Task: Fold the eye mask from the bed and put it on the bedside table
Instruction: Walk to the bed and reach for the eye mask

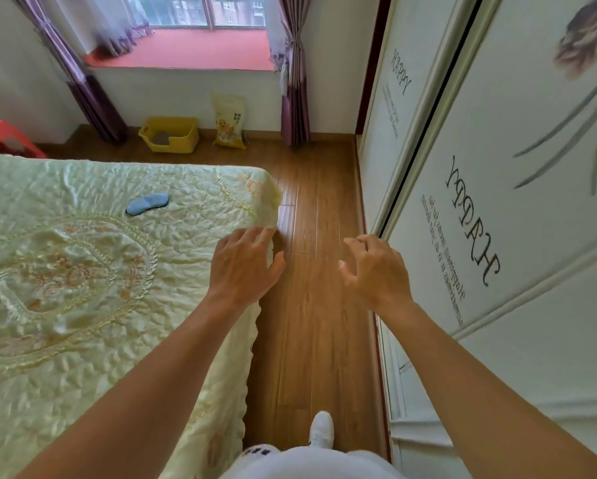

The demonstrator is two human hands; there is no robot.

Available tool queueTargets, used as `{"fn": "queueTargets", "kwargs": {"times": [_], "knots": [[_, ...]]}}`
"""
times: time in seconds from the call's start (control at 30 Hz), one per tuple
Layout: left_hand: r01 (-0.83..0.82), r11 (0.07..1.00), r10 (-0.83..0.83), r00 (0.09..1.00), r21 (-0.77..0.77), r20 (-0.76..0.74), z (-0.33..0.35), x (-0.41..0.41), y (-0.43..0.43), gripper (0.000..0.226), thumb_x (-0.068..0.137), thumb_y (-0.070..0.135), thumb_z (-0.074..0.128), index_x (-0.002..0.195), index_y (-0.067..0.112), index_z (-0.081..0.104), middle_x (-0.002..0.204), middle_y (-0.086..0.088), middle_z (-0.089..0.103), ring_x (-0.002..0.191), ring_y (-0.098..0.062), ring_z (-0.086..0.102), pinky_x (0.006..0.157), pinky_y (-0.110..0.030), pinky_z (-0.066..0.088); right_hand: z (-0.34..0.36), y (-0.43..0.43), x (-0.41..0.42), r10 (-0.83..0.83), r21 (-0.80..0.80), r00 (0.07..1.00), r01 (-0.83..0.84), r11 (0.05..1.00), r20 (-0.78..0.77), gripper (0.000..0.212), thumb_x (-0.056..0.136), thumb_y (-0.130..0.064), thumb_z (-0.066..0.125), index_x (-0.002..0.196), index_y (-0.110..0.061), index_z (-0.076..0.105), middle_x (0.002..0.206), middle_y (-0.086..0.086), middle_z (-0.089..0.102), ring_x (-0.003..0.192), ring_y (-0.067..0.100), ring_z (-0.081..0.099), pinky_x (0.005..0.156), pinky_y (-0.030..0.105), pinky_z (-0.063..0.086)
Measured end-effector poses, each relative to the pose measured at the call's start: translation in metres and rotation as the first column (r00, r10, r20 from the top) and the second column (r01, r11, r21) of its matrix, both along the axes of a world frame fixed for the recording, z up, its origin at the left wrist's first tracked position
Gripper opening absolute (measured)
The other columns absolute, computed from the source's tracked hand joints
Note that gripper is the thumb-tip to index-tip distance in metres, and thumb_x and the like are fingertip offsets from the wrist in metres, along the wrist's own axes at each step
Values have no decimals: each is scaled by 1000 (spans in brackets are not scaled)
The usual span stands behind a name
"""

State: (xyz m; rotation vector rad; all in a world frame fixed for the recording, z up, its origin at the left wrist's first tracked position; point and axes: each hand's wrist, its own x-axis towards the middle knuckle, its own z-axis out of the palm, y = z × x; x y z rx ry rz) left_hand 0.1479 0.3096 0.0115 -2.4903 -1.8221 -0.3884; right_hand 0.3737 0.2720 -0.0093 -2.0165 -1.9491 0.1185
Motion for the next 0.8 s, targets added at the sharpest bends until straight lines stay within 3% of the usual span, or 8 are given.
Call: {"fn": "queueTargets", "kwargs": {"times": [0.43, 0.8], "knots": [[-31, 998, 32, 999, -49, 14, -13, 54, 194, 49, 89, 43, 50, 131, 19, 55, 127, -4, 66, 114, -27, 60, 94, -44, 47, -15, 203, 52, 26, -48, 1000, -27, 998, -12, 44, 92, -37, 61, 130, -16, 63, 122, 9, 69, 113, 29, 65, 97, 48, 54], [-21, 999, 23, 995, -24, 97, -14, 55, 445, 54, 88, 46, 43, 130, 16, 58, 125, -5, 68, 113, -27, 62, 92, -44, 49, -6, 454, 43, 56, -60, 998, -54, 997, 34, 49, 94, -43, 53, 137, -19, 57, 130, 6, 64, 119, 25, 60, 100, 43, 51]]}}
